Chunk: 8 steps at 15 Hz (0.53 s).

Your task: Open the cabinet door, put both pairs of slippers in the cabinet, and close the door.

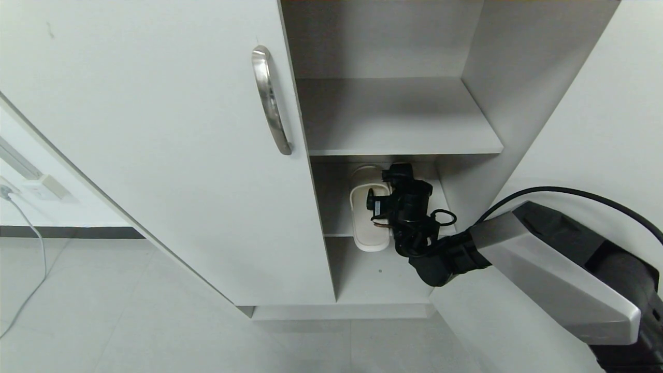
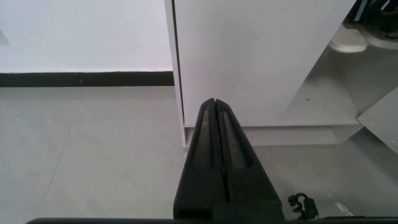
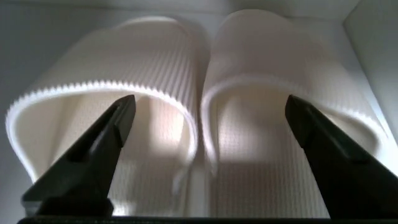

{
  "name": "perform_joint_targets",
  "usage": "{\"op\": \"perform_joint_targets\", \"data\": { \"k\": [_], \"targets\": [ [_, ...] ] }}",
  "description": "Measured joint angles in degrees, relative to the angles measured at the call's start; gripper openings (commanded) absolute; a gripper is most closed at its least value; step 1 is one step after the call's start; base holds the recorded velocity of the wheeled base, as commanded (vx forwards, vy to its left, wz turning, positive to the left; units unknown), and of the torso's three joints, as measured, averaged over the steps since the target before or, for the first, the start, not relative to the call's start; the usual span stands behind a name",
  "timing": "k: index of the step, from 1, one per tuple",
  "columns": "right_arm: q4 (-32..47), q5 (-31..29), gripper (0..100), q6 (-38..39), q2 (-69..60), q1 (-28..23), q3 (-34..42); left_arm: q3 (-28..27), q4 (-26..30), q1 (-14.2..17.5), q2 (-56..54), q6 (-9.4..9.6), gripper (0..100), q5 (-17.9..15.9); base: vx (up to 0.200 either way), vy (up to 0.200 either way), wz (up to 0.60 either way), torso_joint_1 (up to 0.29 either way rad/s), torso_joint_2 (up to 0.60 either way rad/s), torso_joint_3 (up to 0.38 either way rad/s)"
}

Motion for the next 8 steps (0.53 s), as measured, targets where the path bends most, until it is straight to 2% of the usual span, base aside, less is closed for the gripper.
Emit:
{"op": "perform_joint_targets", "data": {
  "k": [4,8],
  "targets": [
    [-3.36,-0.22,100,-0.04,-3.69,1.28,6.36,0.0,0.0,0.0,0.0,0.0,0,0.0,0.0,0.0,0.0,0.0,0.0,0.0],
    [-11.01,-0.79,100,-0.72,-8.52,4.63,18.01,0.0,0.0,0.0,0.0,0.0,0,0.0,0.0,0.0,0.0,0.0,0.0,0.0]
  ]
}}
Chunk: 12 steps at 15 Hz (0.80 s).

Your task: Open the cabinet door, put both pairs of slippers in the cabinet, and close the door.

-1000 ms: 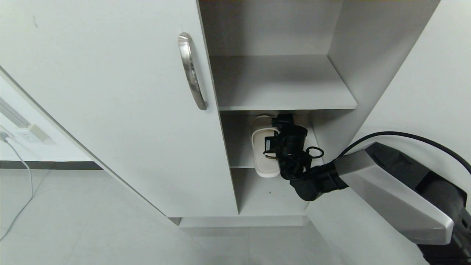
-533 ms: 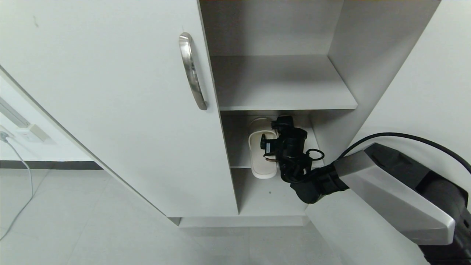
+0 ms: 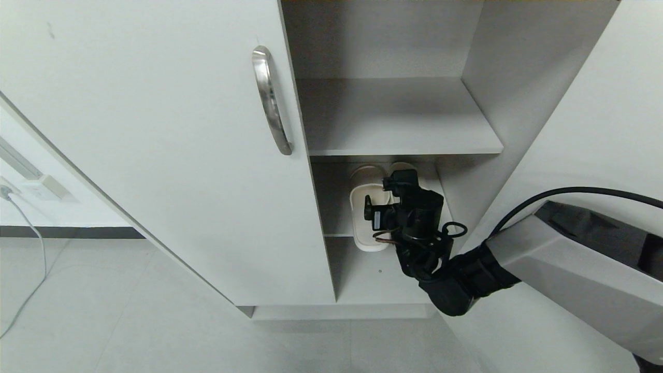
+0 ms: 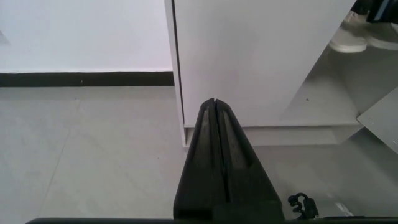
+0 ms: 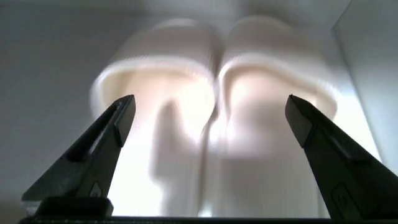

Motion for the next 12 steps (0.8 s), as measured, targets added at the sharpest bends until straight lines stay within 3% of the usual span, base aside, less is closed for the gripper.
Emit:
{"op": "perform_joint_targets", "data": {
  "k": [6,11,12],
  "targets": [
    [-10.03,-0.02,100,-0.9,-6.36,4.13,18.35,0.0,0.0,0.0,0.0,0.0,0,0.0,0.0,0.0,0.0,0.0,0.0,0.0],
    [-10.47,0.02,100,-1.74,-7.96,5.61,20.53,0.0,0.0,0.0,0.0,0.0,0,0.0,0.0,0.0,0.0,0.0,0.0,0.0],
    [-10.47,0.0,100,-1.8,-8.05,5.72,20.55,0.0,0.0,0.0,0.0,0.0,0,0.0,-0.2,0.0,0.0,0.007,0.0,0.002]
  ]
}}
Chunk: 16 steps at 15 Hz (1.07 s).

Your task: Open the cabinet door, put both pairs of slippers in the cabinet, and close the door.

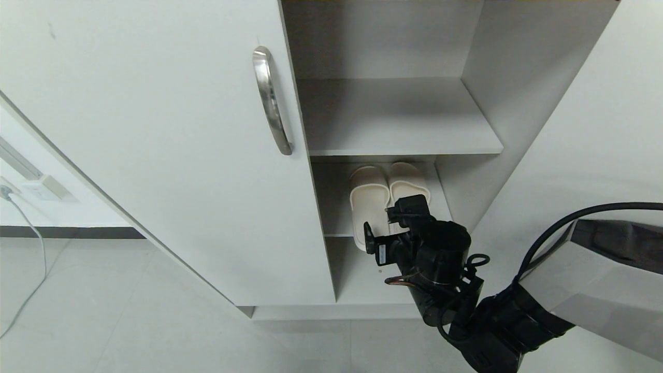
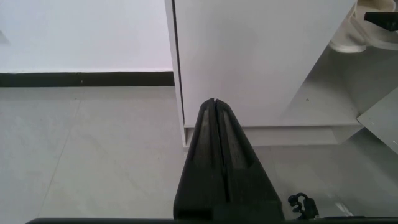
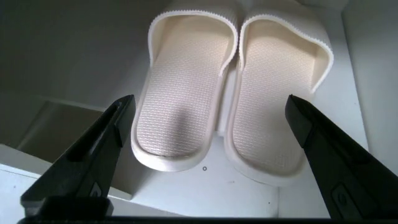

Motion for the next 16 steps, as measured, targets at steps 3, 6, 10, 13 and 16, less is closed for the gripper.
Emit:
{"op": "perform_joint_targets", "data": {
  "k": [3,6,10,13,16],
  "targets": [
    [0.02,0.0,100,-0.02,-0.13,0.18,0.2,0.0,0.0,0.0,0.0,0.02,0,0.02,-0.2,0.0,0.0,0.002,0.0,-0.001],
    [0.07,0.0,100,-0.02,-0.11,0.24,0.3,0.0,0.0,0.0,0.0,0.0,0,0.0,-0.133,0.0,0.0,0.0,0.0,0.005],
    [0.02,0.0,100,0.0,-0.09,0.02,0.76,0.0,0.0,0.0,0.0,0.0,0,0.0,0.0,0.0,0.0,0.0,0.0,0.0],
    [0.02,0.0,100,0.0,-0.04,-0.01,1.07,0.0,0.0,0.0,0.0,0.0,0,0.0,0.0,0.0,0.0,0.0,0.0,0.0],
    [0.11,0.0,100,0.05,0.05,-0.06,0.89,0.0,0.0,0.0,0.0,0.05,0,0.0,0.0,0.0,0.0,0.0,0.0,0.0]
  ]
}}
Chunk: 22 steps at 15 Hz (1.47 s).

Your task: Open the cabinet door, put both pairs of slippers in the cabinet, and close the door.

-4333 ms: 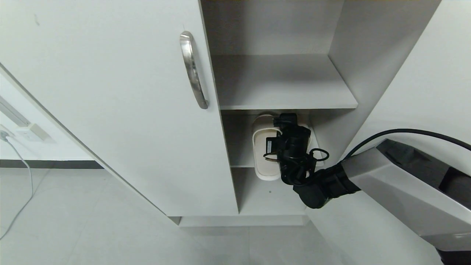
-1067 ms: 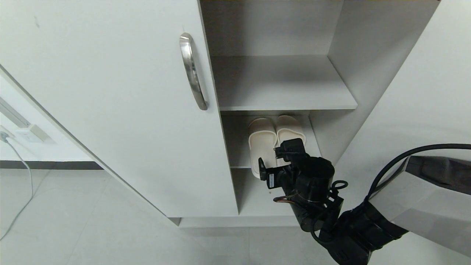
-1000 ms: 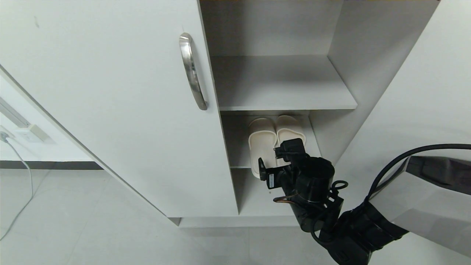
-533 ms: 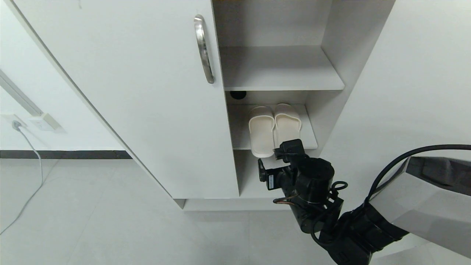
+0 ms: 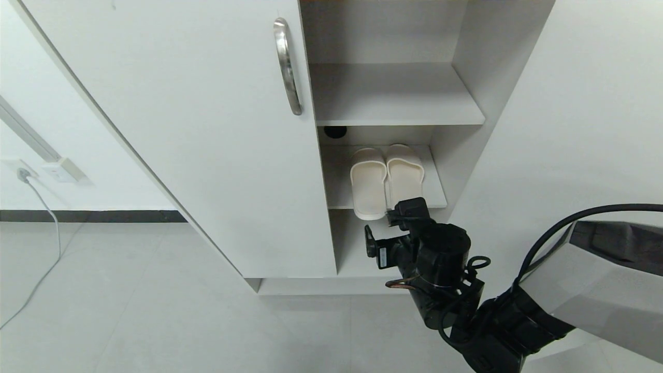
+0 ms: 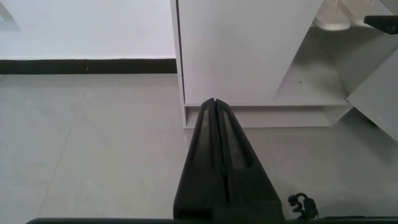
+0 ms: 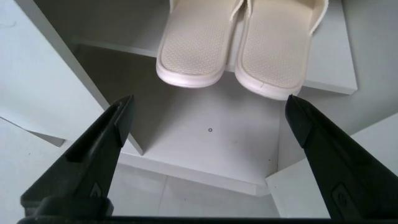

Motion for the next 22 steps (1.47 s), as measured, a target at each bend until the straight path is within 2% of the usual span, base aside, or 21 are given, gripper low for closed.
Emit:
{"op": "perform_joint_targets", "data": {
  "k": [8,22],
  "targets": [
    [-0.01,0.0,100,0.04,0.69,-0.8,-0.17,0.0,0.0,0.0,0.0,0.02,0,0.0,0.0,0.0,0.0,0.0,0.0,0.008],
    [0.0,-0.68,100,0.01,0.96,-0.77,0.28,0.0,-0.02,0.0,0.0,0.02,0,0.09,0.0,0.0,0.0,0.002,0.0,0.183]
  ]
}}
